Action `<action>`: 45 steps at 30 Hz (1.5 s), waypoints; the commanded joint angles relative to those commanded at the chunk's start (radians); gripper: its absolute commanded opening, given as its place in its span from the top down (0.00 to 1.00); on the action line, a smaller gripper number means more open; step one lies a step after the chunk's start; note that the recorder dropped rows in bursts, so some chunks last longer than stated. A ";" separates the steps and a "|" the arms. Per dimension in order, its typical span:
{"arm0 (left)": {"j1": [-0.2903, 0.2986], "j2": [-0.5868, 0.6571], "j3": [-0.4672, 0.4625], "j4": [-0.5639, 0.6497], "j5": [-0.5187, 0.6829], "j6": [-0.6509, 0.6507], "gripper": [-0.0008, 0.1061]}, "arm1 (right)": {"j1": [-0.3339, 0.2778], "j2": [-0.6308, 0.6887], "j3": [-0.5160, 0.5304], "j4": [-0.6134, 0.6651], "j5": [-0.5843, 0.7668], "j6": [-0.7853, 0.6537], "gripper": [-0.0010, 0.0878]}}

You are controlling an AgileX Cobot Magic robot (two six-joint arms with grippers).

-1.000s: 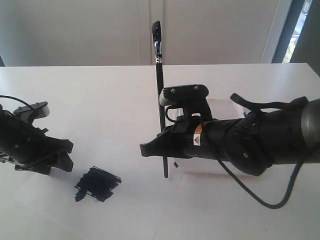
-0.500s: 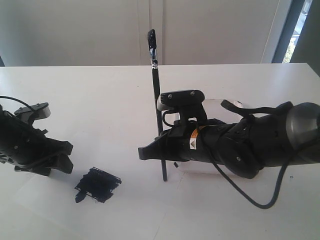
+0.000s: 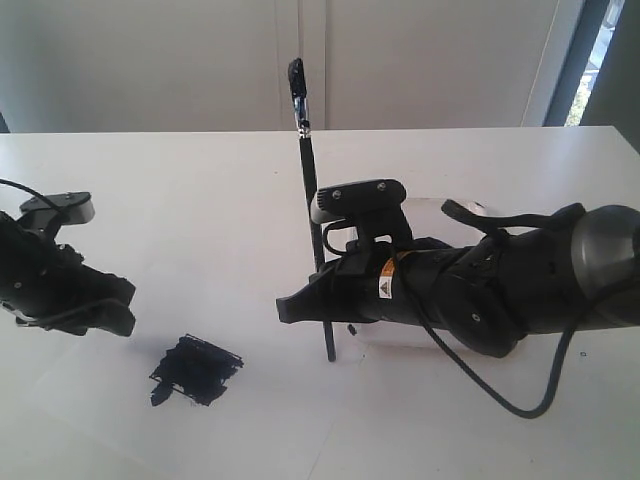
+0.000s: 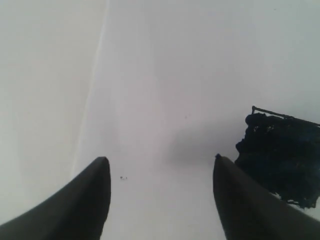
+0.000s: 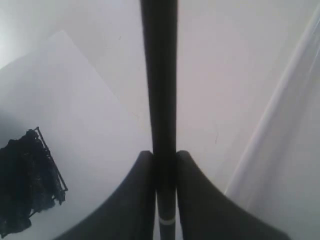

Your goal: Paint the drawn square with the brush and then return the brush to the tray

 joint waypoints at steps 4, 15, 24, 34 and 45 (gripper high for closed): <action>0.000 -0.037 0.000 0.098 0.002 -0.084 0.40 | 0.000 0.000 0.000 0.000 -0.001 -0.003 0.99; 0.000 -0.177 0.000 0.242 0.075 -0.196 0.55 | 0.000 -0.118 -0.001 -0.024 -0.027 -0.003 0.99; 0.000 -0.307 0.079 0.260 0.078 -0.265 0.85 | 0.000 -0.298 -0.001 -0.043 0.259 -0.003 0.99; 0.000 -0.553 0.341 0.254 -0.054 -0.345 0.99 | 0.000 -0.466 -0.001 -0.131 0.547 0.005 0.99; 0.000 -0.808 0.463 0.249 -0.134 -0.447 0.99 | 0.000 -0.531 -0.001 -0.425 1.039 0.200 0.99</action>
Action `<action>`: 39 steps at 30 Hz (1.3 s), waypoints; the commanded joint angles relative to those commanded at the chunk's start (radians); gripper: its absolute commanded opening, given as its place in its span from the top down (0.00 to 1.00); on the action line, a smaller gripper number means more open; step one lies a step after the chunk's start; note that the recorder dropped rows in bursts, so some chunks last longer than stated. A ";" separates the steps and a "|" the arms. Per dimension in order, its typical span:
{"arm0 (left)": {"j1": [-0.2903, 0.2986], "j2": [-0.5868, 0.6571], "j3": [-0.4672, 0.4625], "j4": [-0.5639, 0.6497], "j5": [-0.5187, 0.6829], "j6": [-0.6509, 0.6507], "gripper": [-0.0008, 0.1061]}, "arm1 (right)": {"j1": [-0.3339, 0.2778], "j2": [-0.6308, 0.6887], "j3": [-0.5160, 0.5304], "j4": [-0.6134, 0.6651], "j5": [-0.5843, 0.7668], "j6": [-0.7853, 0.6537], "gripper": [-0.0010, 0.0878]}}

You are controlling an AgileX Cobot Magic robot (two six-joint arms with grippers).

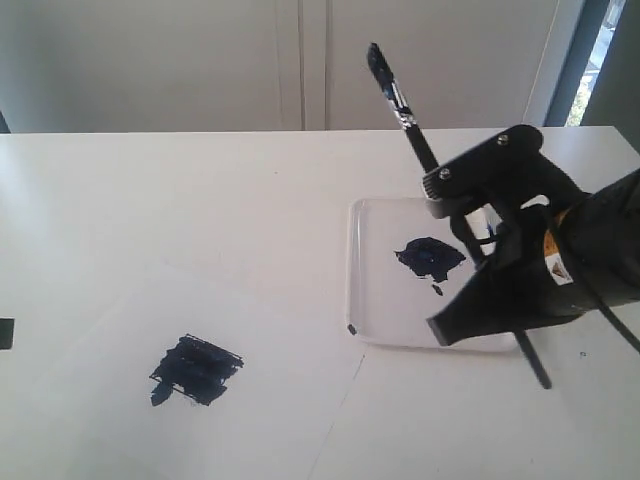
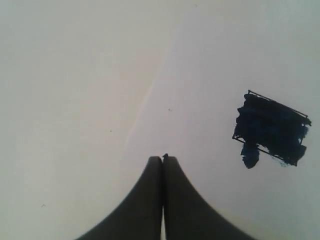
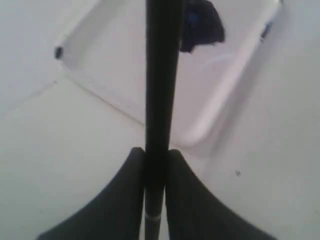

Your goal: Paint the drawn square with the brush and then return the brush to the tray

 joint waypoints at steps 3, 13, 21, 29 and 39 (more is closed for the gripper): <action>0.000 -0.034 0.054 -0.013 -0.020 -0.029 0.99 | 0.000 0.000 0.000 -0.012 0.093 -0.013 0.99; 0.000 -0.052 0.244 -0.125 -0.179 -0.027 0.99 | 0.000 0.028 0.000 0.194 0.130 0.061 0.99; 0.000 -0.052 0.274 -0.125 -0.166 -0.027 0.99 | 0.000 0.130 0.052 0.269 0.094 0.081 0.99; 0.000 -0.052 0.274 -0.155 -0.148 -0.030 0.99 | 0.000 0.221 0.052 0.244 0.062 0.170 0.99; 0.000 -0.052 0.274 -0.155 -0.121 -0.005 0.99 | 0.000 0.349 0.052 0.225 0.018 0.253 0.99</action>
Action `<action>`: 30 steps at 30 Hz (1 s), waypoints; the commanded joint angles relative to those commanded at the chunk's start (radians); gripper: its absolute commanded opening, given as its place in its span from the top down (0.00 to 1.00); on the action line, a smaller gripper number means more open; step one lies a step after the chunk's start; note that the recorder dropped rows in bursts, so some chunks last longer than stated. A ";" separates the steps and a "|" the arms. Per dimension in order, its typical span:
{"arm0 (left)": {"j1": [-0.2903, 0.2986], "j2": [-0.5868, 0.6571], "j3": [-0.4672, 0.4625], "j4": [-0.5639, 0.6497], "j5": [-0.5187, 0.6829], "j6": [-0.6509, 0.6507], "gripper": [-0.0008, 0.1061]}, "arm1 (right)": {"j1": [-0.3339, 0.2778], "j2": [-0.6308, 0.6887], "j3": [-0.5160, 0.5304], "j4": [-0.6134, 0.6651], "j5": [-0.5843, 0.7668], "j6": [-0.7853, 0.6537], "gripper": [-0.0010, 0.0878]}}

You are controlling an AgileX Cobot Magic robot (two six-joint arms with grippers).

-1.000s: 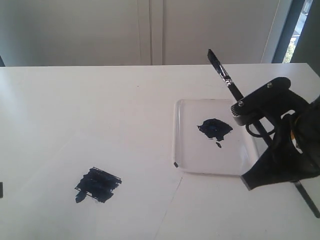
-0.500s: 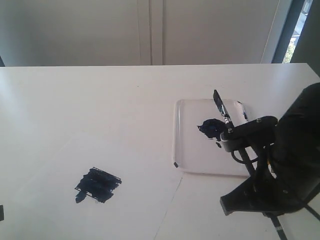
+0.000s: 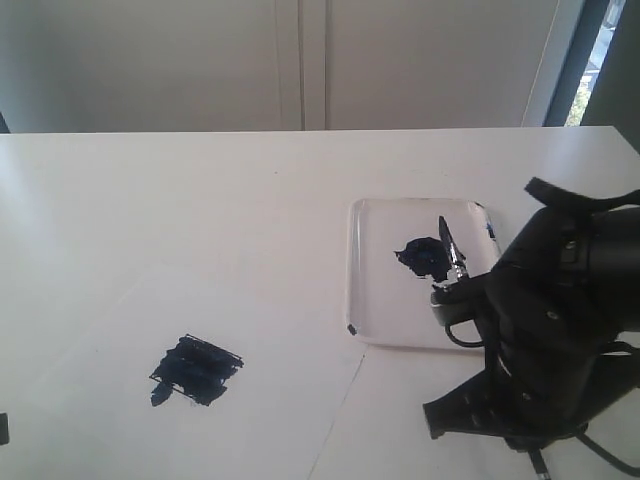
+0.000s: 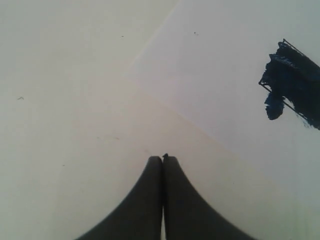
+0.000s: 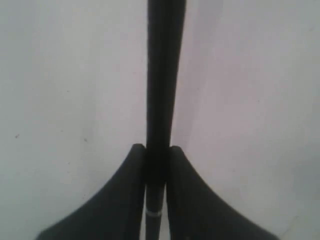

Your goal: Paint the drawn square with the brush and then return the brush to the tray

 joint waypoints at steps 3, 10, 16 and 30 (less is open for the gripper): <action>0.000 0.000 0.000 0.000 0.010 0.008 0.99 | 0.000 0.006 0.000 -0.050 -0.043 0.070 0.99; 0.000 0.000 0.000 0.000 0.013 0.013 0.99 | -0.019 0.010 0.000 -0.105 -0.057 0.105 0.85; 0.000 0.000 0.000 0.000 0.013 0.013 0.99 | -0.030 0.010 0.000 -0.120 -0.087 0.118 0.71; 0.000 0.000 0.000 -0.020 -0.005 -0.023 0.99 | -0.028 -0.163 0.000 -0.254 -0.164 0.109 0.71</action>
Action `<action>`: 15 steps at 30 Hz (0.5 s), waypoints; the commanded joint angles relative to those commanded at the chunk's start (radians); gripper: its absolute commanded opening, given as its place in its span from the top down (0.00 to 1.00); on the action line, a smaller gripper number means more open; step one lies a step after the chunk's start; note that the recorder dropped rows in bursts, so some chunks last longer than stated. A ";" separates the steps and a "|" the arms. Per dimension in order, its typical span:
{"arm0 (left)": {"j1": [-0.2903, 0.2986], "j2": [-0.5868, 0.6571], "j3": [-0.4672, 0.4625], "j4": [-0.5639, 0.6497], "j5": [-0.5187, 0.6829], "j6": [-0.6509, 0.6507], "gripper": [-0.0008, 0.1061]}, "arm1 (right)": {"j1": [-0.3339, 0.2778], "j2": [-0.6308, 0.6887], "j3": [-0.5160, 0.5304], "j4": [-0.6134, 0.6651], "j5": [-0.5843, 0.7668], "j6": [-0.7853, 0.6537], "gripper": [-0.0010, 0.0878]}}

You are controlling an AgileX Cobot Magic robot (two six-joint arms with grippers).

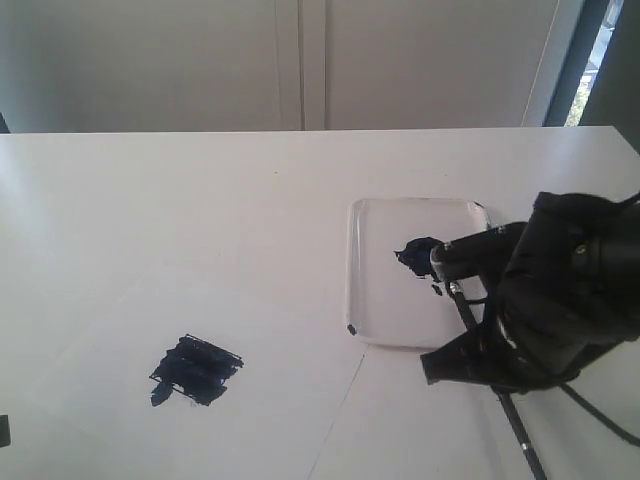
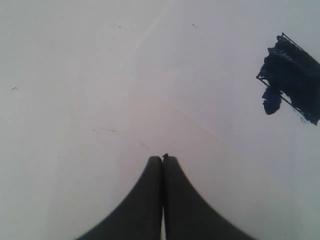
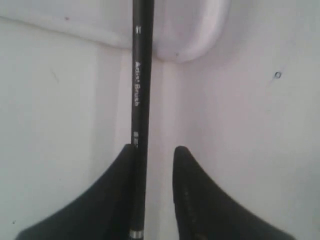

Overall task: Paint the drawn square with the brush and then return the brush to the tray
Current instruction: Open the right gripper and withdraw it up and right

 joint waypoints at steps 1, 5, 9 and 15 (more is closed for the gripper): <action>0.000 0.000 0.000 0.000 0.000 0.000 0.99 | 0.000 -0.041 0.000 -0.005 -0.025 -0.012 0.71; 0.000 0.000 0.000 0.000 -0.002 0.000 0.99 | 0.000 -0.226 0.000 -0.012 -0.184 -0.076 0.74; 0.000 0.000 0.000 0.000 -0.041 0.000 0.99 | 0.000 -0.385 0.021 -0.043 -0.362 -0.114 0.77; 0.000 0.000 0.000 0.000 -0.049 0.000 0.99 | 0.000 -0.558 0.026 -0.048 -0.339 -0.107 0.78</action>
